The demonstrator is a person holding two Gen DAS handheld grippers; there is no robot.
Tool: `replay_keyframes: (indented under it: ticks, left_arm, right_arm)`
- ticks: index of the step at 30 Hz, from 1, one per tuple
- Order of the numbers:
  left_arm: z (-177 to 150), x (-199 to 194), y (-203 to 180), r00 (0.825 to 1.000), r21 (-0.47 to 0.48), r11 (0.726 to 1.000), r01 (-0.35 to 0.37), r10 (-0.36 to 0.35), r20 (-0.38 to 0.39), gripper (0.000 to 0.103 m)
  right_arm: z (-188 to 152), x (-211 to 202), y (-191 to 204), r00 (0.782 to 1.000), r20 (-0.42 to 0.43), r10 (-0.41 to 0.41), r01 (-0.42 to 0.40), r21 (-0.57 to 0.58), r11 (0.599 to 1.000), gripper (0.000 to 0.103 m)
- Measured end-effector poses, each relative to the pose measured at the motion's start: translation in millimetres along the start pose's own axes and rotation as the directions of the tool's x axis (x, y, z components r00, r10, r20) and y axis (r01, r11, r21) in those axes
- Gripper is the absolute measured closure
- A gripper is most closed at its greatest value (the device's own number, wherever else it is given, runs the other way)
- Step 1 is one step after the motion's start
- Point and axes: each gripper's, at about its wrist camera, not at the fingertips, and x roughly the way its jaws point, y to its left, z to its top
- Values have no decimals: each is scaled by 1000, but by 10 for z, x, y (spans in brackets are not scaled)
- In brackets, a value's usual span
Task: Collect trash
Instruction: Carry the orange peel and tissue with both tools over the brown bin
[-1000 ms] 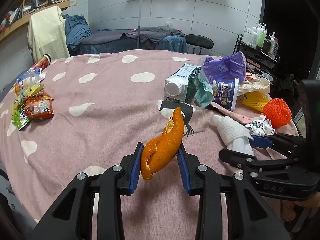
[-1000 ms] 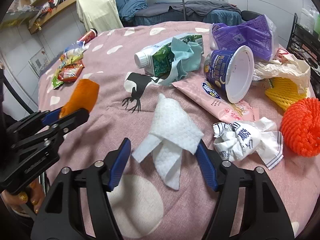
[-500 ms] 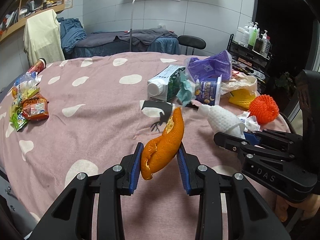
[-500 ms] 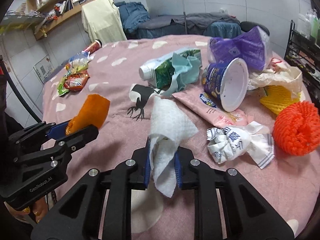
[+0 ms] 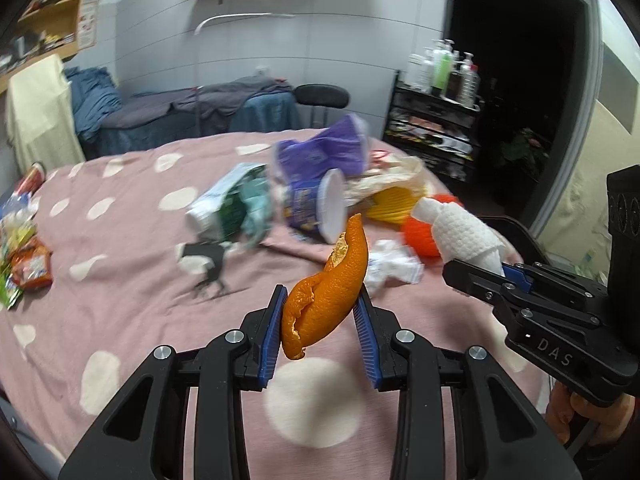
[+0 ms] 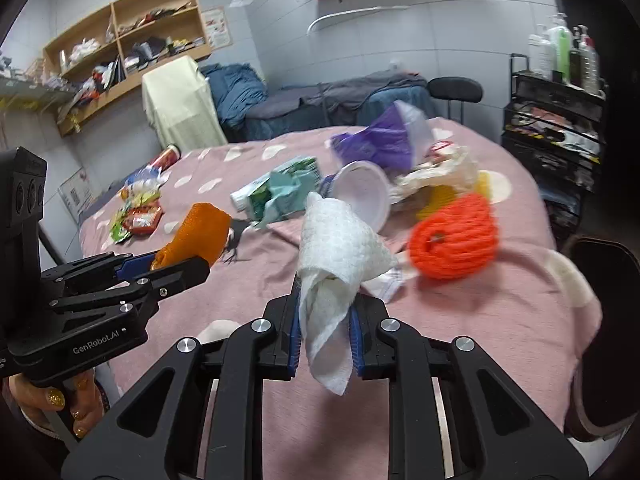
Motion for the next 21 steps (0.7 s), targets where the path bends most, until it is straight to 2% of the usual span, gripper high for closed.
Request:
replay_keyframes:
  ticks: [6, 10, 16, 21]
  left_arm:
    - [158, 84, -524, 995, 103, 990, 100, -101, 1, 69]
    - [260, 173, -824, 987, 145, 976, 162, -163, -6, 69]
    - [388, 335, -1209, 970, 184, 952, 243, -240, -40, 69]
    - [455, 511, -1461, 953, 178, 937, 301, -290, -87, 69]
  right_arm:
    - [-42, -332, -477, 993, 63, -97, 92, 81, 992, 82]
    - [-81, -530, -857, 979, 88, -185, 171, 151, 974, 82]
    - [-158, -716, -1410, 947, 75, -312, 288, 230, 930, 82]
    - [-232, -720, -1870, 918, 31, -395, 368, 298, 881, 82]
